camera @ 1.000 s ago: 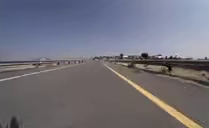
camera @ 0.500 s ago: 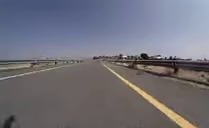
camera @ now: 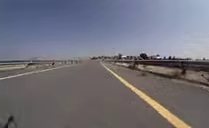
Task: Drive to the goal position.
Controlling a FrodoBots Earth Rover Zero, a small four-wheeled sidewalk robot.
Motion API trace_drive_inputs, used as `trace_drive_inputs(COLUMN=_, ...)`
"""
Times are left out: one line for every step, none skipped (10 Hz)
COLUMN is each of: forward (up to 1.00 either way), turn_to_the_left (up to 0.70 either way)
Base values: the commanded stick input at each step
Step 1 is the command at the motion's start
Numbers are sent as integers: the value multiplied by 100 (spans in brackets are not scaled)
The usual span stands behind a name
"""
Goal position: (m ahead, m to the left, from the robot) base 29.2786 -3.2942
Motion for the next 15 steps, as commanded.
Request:
trace_drive_inputs(forward=100, turn_to_the_left=0)
trace_drive_inputs(forward=100, turn_to_the_left=0)
trace_drive_inputs(forward=100, turn_to_the_left=0)
trace_drive_inputs(forward=100, turn_to_the_left=0)
trace_drive_inputs(forward=100, turn_to_the_left=0)
trace_drive_inputs(forward=100, turn_to_the_left=0)
trace_drive_inputs(forward=100, turn_to_the_left=0)
trace_drive_inputs(forward=100, turn_to_the_left=0)
trace_drive_inputs(forward=100, turn_to_the_left=0)
trace_drive_inputs(forward=100, turn_to_the_left=0)
trace_drive_inputs(forward=100, turn_to_the_left=0)
trace_drive_inputs(forward=100, turn_to_the_left=0)
trace_drive_inputs(forward=100, turn_to_the_left=0)
trace_drive_inputs(forward=100, turn_to_the_left=0)
trace_drive_inputs(forward=100, turn_to_the_left=0)
